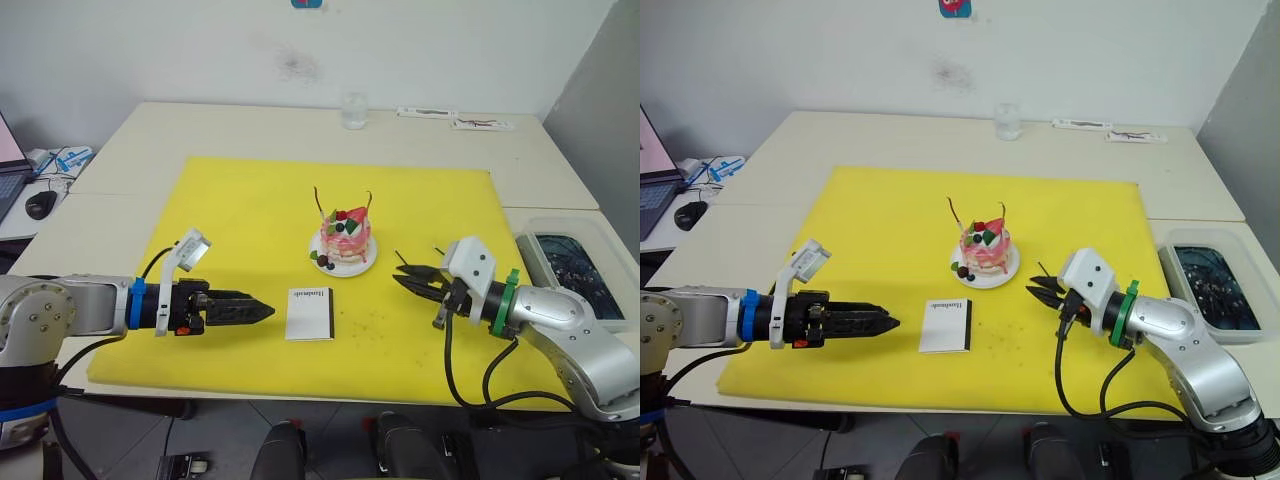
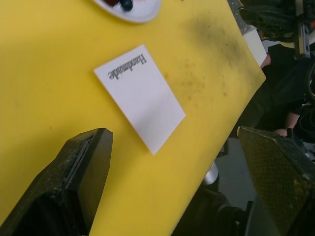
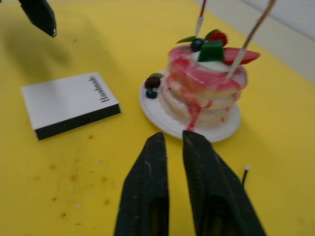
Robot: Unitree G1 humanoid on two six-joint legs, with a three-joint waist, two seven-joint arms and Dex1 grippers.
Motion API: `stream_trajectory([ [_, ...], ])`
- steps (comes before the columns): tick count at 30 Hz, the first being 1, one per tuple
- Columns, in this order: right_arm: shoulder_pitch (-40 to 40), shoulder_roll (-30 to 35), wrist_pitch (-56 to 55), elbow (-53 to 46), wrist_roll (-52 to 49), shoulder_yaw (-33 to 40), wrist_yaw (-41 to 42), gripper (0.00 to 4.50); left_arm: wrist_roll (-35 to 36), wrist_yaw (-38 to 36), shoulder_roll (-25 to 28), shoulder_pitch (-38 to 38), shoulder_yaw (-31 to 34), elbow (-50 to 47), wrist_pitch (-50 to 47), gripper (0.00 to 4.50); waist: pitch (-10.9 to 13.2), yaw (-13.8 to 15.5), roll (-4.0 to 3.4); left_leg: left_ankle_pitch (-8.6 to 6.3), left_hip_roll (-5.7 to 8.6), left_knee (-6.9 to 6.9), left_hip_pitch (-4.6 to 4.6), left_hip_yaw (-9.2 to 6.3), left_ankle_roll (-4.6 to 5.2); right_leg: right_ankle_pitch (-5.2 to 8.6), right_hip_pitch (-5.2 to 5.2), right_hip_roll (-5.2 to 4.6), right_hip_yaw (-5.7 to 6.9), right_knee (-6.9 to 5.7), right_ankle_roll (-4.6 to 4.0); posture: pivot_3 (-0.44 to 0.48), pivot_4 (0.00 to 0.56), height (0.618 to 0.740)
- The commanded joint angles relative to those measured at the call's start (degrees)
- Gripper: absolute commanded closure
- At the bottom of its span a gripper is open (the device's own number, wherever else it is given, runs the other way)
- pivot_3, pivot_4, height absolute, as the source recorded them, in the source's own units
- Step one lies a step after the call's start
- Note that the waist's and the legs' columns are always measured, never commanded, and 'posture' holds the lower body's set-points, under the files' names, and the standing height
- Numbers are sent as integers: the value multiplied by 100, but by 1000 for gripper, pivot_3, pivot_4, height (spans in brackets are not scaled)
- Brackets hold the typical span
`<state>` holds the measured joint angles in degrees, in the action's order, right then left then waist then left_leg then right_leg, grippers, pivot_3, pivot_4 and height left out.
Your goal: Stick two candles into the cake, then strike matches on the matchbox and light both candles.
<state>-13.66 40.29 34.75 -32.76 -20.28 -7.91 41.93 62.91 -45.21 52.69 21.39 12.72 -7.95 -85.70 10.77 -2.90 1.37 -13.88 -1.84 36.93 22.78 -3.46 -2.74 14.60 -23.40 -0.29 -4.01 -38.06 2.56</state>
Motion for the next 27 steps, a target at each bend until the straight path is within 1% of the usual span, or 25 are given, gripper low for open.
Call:
stream_trajectory([
  [1,-274,-13,220,-150,93,-379,84,4477,-3,311,-395,282,-33,313,-285,0,1,2,2,0,0,1,3,0,0,0,-1,0,0,0,1,0,150,740],
  [4,-445,-9,261,-33,263,-677,153,4477,-107,497,-663,382,-59,493,-437,0,1,4,3,0,2,4,5,3,-1,-5,-1,-1,-3,2,8,0,150,740],
  [5,-572,-37,295,51,305,-776,178,4477,-140,543,-742,401,-66,554,-466,0,1,4,3,0,2,3,6,3,-1,-18,-1,-2,-4,3,32,0,150,740],
  [9,-1013,-192,421,358,494,-1142,253,4477,-262,722,-1088,495,-53,757,-501,0,1,5,3,0,2,-2,8,1,-1,-17,-9,-1,-1,0,30,0,150,740],
  [14,-1293,-364,421,599,762,-1539,298,4477,-370,915,-1479,619,33,883,-550,0,1,47,3,0,3,0,8,-2,-1,-18,-6,-2,1,-1,31,0,150,740],
  [23,-1327,-645,377,887,1119,-1966,357,4477,-471,997,-1755,581,9,814,-598,0,0,110,3,1,8,3,6,-2,-2,-21,-1,-7,1,1,35,0,150,740],
  [27,-1359,-827,366,1182,1277,-2175,369,4477,-511,1023,-1828,522,0,760,-628,0,0,110,3,1,9,4,5,-2,-3,-22,1,-8,1,1,37,0,150,740],
])
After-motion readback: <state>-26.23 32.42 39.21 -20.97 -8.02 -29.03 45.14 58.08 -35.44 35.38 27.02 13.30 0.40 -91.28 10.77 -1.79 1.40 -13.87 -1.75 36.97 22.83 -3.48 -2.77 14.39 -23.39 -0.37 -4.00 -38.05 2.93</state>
